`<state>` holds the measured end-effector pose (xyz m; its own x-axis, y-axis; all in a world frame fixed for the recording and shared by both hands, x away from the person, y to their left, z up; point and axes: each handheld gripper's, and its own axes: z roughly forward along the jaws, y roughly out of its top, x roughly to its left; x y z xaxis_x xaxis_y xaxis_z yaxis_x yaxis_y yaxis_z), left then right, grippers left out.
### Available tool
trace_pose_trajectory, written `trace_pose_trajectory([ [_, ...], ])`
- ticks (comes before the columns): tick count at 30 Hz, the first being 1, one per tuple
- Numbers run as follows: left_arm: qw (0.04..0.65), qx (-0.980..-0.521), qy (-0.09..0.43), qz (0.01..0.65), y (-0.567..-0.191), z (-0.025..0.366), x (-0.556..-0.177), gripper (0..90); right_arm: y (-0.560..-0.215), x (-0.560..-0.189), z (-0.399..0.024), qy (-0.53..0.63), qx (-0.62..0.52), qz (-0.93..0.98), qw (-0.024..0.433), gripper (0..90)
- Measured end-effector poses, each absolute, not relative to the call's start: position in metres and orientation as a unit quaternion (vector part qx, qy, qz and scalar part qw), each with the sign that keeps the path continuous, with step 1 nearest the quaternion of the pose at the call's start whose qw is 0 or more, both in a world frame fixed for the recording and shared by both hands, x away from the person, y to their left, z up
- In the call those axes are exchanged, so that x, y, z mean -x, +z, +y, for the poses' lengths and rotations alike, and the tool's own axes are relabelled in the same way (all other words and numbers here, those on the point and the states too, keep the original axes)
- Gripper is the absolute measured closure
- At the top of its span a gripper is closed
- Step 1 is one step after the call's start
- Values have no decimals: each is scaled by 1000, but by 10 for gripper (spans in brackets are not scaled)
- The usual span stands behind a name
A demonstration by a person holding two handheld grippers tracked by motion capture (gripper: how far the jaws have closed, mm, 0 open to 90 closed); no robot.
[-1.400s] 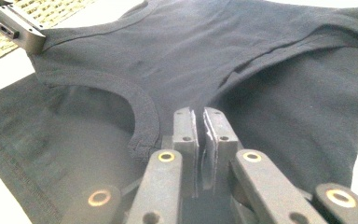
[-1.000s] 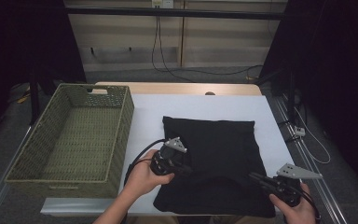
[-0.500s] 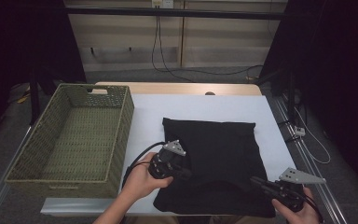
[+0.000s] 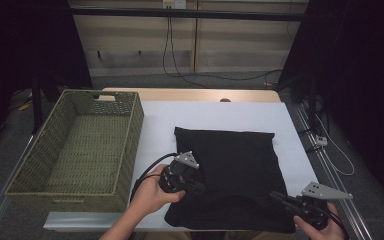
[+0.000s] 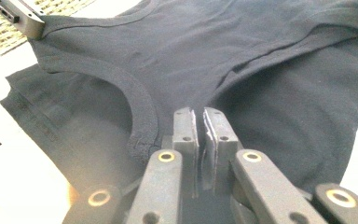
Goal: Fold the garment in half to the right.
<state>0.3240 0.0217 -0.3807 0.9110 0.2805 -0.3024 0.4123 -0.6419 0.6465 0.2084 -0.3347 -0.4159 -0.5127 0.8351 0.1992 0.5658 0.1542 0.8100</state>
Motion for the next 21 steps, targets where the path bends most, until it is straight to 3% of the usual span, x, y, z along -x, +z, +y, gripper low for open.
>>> trace_pose_trajectory([
  [17,360,-912,-121,153,-383,32,-288,870,-412,-172,-329,449,-438,770,117,838],
  [18,358,-914,-115,154,-385,32,-290,792,-413,-171,-330,446,-438,771,120,788],
  [19,358,-913,-108,161,-387,33,-293,625,-414,-172,-330,440,-440,772,127,665],
  [20,361,-910,-97,177,-389,34,-299,535,-415,-175,-331,438,-445,770,132,537],
  [21,361,-910,-97,177,-389,34,-299,463,-416,-180,-332,434,-458,764,137,501],
])
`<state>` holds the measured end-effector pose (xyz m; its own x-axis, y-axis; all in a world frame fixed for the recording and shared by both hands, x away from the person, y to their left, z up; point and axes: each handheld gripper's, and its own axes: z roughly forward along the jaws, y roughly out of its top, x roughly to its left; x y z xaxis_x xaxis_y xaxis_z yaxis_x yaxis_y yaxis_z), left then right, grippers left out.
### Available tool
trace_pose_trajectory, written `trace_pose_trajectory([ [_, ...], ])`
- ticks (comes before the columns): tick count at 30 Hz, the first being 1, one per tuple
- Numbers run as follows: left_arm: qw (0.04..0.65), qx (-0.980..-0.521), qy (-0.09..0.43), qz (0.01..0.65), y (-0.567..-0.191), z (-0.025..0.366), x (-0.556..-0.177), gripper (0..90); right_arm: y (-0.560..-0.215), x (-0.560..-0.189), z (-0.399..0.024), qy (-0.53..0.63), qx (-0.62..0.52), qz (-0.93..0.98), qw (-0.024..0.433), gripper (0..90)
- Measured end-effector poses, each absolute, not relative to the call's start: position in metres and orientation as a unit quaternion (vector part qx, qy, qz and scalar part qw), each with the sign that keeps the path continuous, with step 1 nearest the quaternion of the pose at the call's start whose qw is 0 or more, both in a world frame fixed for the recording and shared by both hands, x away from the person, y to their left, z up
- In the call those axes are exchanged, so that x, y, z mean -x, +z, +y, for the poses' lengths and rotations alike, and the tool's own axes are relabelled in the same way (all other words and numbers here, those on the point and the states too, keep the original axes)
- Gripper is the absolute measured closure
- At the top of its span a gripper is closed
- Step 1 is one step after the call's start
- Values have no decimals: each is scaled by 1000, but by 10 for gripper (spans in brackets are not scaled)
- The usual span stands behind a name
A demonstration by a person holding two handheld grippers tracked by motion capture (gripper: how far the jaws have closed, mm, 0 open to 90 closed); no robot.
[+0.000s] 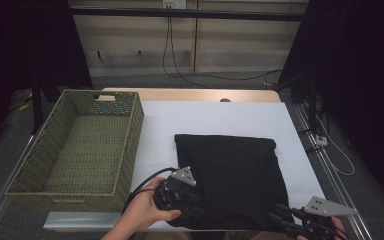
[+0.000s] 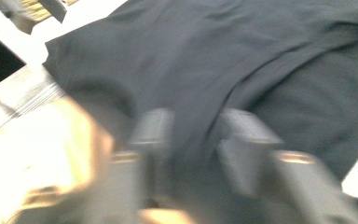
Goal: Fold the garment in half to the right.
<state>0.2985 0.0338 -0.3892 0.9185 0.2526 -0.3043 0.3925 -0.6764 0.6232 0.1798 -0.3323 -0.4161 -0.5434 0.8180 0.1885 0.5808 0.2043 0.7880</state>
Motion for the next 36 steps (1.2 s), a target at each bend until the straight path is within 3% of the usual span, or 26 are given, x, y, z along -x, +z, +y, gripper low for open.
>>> trace_pose_trajectory([
  [2,367,-901,-74,220,-393,37,-321,326,-419,-195,-336,433,-473,753,145,481],
  [3,367,-901,-74,220,-393,37,-321,309,-419,-195,-336,433,-473,753,145,481],
  [4,377,-898,-46,222,-395,38,-336,274,-421,-213,-339,426,-487,745,162,403],
  [6,377,-895,-32,237,-397,37,-353,226,-422,-231,-340,420,-489,744,177,406],
  [7,377,-895,-32,237,-397,37,-353,224,-422,-231,-340,420,-489,744,177,406],
  [8,380,-893,-26,239,-398,36,-360,220,-423,-255,-342,419,-503,731,193,341],
  [16,380,-880,1,284,-412,31,-415,166,-428,-333,-356,398,-532,712,228,321],
  [25,369,-861,54,346,-420,41,-461,156,-440,-384,-366,369,-563,702,232,334],
  [31,345,-858,74,374,-434,46,-482,210,-454,-401,-364,333,-577,713,220,421],
  [34,335,-853,67,395,-444,47,-492,233,-462,-404,-367,331,-584,707,223,541],
  [35,334,-851,65,399,-447,47,-494,233,-462,-404,-367,331,-584,707,223,541],
  [36,338,-847,61,405,-450,48,-497,262,-462,-405,-368,338,-582,708,215,742],
])
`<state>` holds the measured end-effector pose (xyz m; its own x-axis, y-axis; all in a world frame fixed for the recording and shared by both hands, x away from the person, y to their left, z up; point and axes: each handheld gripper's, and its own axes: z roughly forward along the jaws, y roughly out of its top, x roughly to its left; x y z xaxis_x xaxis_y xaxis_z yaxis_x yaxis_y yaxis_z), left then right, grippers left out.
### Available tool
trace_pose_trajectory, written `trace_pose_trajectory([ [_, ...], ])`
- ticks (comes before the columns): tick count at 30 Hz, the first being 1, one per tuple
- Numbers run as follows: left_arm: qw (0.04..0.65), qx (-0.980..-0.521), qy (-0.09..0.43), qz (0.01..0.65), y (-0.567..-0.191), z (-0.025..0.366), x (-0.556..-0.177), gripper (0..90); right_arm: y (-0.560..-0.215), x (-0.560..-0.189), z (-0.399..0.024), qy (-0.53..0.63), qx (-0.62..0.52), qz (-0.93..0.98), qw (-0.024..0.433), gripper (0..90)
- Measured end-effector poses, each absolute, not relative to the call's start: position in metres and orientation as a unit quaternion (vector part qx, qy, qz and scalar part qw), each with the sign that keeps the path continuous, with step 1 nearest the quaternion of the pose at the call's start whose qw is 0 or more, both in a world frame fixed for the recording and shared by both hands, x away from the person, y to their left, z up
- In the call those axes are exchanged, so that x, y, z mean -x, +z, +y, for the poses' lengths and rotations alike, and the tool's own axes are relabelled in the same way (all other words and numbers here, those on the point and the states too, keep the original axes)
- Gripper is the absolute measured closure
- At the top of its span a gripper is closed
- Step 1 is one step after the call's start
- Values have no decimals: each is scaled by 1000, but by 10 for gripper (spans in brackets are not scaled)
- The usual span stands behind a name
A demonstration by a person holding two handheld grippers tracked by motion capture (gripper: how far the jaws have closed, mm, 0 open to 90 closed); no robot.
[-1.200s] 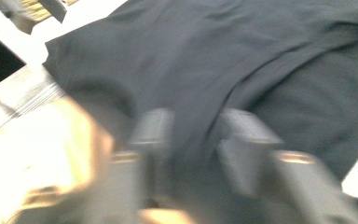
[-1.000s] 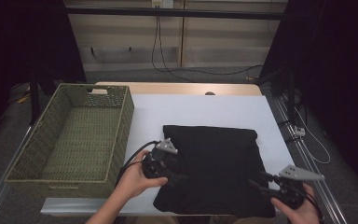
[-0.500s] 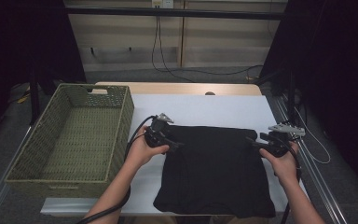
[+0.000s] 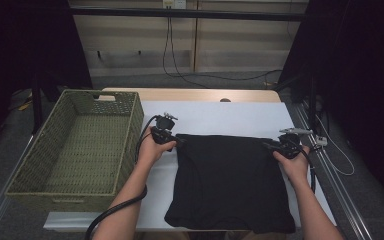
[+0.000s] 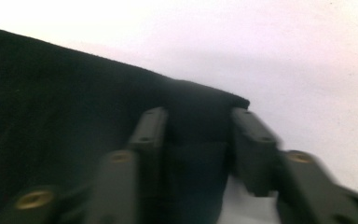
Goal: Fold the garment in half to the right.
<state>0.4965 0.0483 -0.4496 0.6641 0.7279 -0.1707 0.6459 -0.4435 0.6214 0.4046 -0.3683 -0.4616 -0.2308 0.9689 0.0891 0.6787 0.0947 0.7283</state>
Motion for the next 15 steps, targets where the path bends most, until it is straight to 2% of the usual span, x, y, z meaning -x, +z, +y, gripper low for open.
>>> trace_pose_trajectory([
  [1,338,-847,61,405,-450,48,-497,269,-462,-405,-368,338,-582,708,215,742],
  [2,341,-847,55,403,-450,48,-497,269,-462,-405,-369,354,-578,709,194,814],
  [3,343,-847,55,402,-450,47,-497,305,-463,-406,-368,359,-579,707,190,822],
  [6,337,-853,43,397,-447,41,-495,502,-462,-409,-367,353,-580,708,196,842],
  [7,337,-852,33,399,-447,41,-495,600,-462,-409,-366,353,-577,709,200,844],
  [8,337,-852,33,399,-447,41,-495,653,-462,-410,-365,352,-578,708,200,845],
  [9,336,-851,26,403,-446,40,-495,653,-462,-410,-365,352,-578,708,200,845],
  [10,328,-853,13,405,-445,40,-496,806,-462,-412,-366,351,-576,710,202,848],
  [15,317,-850,17,421,-436,42,-503,840,-460,-417,-369,352,-580,705,205,850],
])
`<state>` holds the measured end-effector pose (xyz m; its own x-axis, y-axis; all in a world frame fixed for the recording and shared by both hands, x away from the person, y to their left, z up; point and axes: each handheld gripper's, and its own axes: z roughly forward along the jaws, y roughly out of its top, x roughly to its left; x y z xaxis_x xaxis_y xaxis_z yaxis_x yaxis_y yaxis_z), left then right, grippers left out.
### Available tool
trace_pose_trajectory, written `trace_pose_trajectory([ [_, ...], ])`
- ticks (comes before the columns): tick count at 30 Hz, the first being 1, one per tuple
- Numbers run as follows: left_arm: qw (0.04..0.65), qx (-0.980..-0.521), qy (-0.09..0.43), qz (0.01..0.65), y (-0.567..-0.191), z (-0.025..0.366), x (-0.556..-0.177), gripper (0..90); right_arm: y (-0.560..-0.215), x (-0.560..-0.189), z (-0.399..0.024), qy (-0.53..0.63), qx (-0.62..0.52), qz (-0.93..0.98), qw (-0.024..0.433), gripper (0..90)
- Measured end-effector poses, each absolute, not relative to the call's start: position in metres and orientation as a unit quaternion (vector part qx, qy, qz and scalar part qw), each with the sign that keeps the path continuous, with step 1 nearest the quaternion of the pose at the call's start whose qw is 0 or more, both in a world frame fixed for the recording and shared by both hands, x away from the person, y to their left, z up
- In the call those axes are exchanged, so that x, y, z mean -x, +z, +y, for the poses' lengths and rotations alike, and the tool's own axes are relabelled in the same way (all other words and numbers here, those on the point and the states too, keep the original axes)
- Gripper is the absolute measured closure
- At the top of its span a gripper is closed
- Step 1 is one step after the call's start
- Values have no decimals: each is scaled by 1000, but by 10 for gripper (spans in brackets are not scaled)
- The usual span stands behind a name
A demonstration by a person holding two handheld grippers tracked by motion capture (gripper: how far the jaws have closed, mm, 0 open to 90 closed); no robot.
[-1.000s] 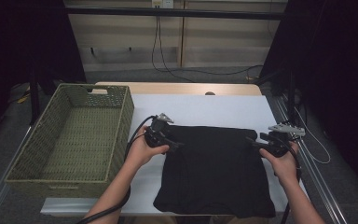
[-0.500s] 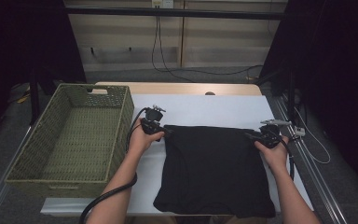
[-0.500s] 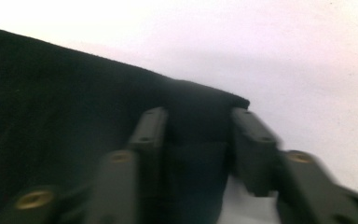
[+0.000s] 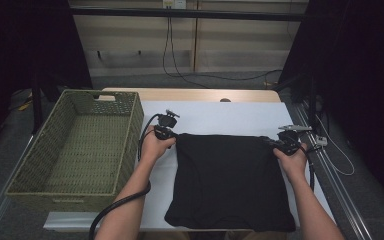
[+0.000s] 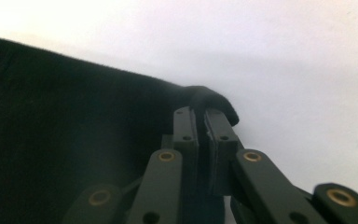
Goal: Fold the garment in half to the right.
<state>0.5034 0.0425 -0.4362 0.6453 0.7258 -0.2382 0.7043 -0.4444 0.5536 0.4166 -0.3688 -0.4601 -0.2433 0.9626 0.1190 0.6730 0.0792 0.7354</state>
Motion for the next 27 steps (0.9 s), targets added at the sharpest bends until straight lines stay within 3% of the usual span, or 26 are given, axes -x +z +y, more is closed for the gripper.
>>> trace_pose_trajectory([
  [9,338,-830,63,438,-415,47,-530,840,-444,-457,-372,359,-590,682,242,853],
  [13,331,-832,58,442,-416,48,-537,838,-444,-472,-367,362,-583,693,224,813],
  [14,328,-833,59,441,-417,47,-538,837,-445,-474,-363,357,-581,693,233,664],
  [15,328,-834,58,440,-418,46,-538,836,-446,-474,-360,353,-585,693,229,583],
  [18,330,-832,53,442,-419,46,-540,835,-446,-472,-358,351,-582,697,229,543],
  [19,329,-834,54,440,-419,44,-541,835,-443,-467,-357,351,-579,698,232,451],
  [20,328,-835,53,439,-420,44,-541,835,-442,-465,-357,351,-579,697,236,421],
  [22,328,-834,52,440,-420,43,-541,835,-439,-462,-356,353,-578,698,233,412],
  [25,330,-832,47,444,-419,43,-540,834,-427,-448,-353,368,-569,695,241,311],
  [27,332,-830,45,445,-419,44,-540,834,-422,-441,-348,378,-564,697,232,309],
])
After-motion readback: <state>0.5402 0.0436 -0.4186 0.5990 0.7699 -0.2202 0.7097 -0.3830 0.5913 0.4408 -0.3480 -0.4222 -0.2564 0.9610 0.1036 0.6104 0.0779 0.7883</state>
